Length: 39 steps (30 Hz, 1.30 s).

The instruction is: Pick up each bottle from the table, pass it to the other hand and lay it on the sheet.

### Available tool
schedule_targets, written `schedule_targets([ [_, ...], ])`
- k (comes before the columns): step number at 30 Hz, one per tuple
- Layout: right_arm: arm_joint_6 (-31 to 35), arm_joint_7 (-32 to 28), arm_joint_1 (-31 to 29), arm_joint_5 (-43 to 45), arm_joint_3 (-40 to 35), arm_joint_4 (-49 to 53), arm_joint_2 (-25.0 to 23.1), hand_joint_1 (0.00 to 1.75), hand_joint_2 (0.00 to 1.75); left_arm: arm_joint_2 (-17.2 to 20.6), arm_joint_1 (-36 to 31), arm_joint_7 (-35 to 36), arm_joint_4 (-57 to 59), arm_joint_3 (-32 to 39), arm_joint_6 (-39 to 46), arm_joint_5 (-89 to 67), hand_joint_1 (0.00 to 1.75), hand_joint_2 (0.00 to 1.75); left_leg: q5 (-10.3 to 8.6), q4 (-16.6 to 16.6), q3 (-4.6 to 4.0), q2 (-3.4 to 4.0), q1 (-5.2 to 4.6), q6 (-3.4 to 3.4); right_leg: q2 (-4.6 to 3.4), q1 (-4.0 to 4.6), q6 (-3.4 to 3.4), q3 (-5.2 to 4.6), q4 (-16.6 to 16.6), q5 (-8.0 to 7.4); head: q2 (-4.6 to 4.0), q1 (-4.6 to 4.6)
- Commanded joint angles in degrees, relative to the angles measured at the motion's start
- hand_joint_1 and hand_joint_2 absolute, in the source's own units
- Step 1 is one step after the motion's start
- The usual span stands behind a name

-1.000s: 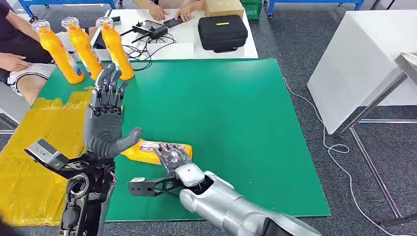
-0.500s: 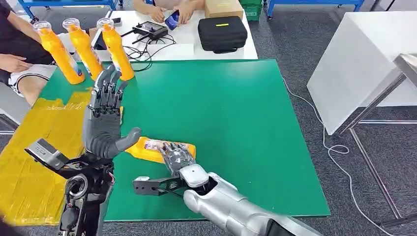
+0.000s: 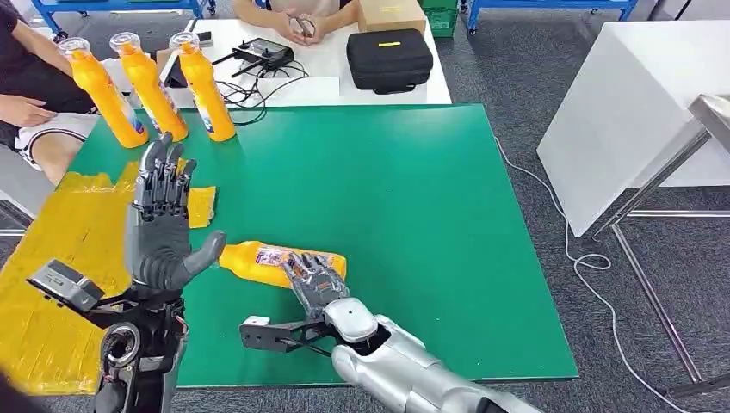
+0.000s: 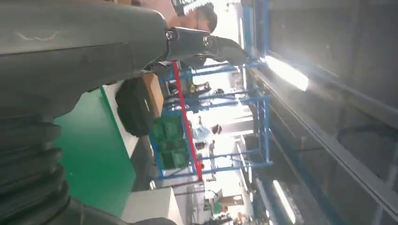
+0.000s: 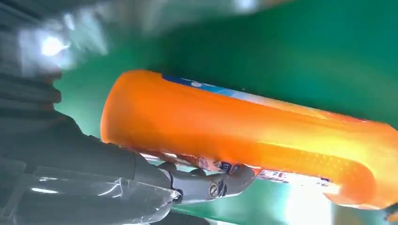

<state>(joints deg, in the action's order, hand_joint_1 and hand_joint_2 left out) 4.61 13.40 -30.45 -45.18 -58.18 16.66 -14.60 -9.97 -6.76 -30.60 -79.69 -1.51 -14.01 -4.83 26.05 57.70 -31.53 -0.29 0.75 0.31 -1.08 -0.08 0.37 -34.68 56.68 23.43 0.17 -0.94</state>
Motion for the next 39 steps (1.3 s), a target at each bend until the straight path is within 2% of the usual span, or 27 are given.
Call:
schedule_targets([
  [1, 2.4, 1.6, 7.3, -4.8, 3.8, 4.0, 3.8, 0.00, 1.75, -0.1, 2.3, 0.2, -0.8, 3.6, -0.2, -1.1, 0.00, 1.75, 0.00, -0.2, 0.16, -0.13, 0.03, 0.02, 0.22, 0.04, 0.03, 0.22, -0.2, 0.04, 0.00, 0.00],
  [5, 5.1, 2.1, 10.0, -15.4, 11.6, 11.4, 4.7, 0.00, 1.75, -0.5, 3.4, 0.2, -1.4, 4.7, -0.4, -1.4, 0.00, 1.75, 0.00, -0.2, 0.10, -0.14, 0.03, 0.05, 0.24, 0.05, 0.05, 0.18, -0.2, 0.04, 0.00, 0.00],
  [10, 4.8, 2.1, 12.2, -21.2, 16.6, 17.8, 5.2, 0.00, 1.75, -0.4, 3.8, 0.0, -1.0, 5.0, -0.7, -1.5, 0.00, 1.75, 0.03, -0.1, -0.03, -0.08, 0.02, 0.05, 0.17, 0.03, 0.05, 0.07, -0.1, 0.04, -0.02, 0.02],
  [12, 6.7, 0.6, 14.1, -26.9, 22.3, 21.6, 4.7, 0.00, 1.75, -0.6, 3.7, 0.0, -0.8, 5.4, -0.7, -1.5, 0.00, 1.75, 0.03, -0.1, -0.15, -0.09, 0.00, 0.04, 0.18, 0.01, 0.05, -0.07, -0.1, 0.06, 0.00, 0.02],
  [18, 8.6, 0.1, 17.2, -34.6, 28.9, 31.5, 4.4, 0.00, 1.75, -0.7, 3.3, -0.1, 0.1, 6.0, -0.9, -1.7, 0.00, 1.75, 0.06, -0.1, -0.41, -0.06, 0.01, 0.03, 0.15, 0.01, 0.03, -0.34, 0.0, 0.08, -0.02, 0.02],
  [23, 10.4, -1.2, 17.6, -36.2, 31.9, 33.7, 3.7, 0.00, 1.75, -0.8, 2.6, -0.2, 1.2, 5.9, -1.0, -2.0, 0.00, 1.75, 0.05, -0.1, -0.52, -0.05, 0.03, 0.04, 0.16, 0.01, 0.05, -0.45, -0.1, 0.07, 0.00, 0.02],
  [33, 11.6, -1.8, 17.4, -36.7, 33.0, 33.6, 3.1, 0.00, 1.75, -0.8, 2.2, -0.3, 1.7, 5.8, -1.1, -2.2, 0.00, 1.75, 0.05, -0.1, -0.54, -0.07, 0.02, 0.04, 0.19, 0.01, 0.04, -0.47, -0.1, 0.08, 0.00, 0.02],
  [37, 11.6, -4.9, 14.3, -34.1, 35.4, 30.5, 1.8, 0.00, 1.75, -0.6, 0.5, -0.5, 4.1, 4.6, -1.3, -2.5, 0.00, 1.75, 0.06, -0.1, -0.46, -0.07, 0.03, 0.04, 0.22, 0.03, 0.05, -0.41, -0.1, 0.09, 0.00, 0.02],
  [39, 11.4, -9.8, 10.4, -28.9, 37.0, 24.5, 0.8, 0.00, 1.75, -0.4, -1.3, -0.7, 6.4, 3.3, -1.8, -2.7, 0.00, 1.75, 0.02, -0.1, -0.58, -0.07, 0.02, 0.04, 0.20, 0.01, 0.05, -0.52, -0.1, 0.05, 0.00, 0.02],
])
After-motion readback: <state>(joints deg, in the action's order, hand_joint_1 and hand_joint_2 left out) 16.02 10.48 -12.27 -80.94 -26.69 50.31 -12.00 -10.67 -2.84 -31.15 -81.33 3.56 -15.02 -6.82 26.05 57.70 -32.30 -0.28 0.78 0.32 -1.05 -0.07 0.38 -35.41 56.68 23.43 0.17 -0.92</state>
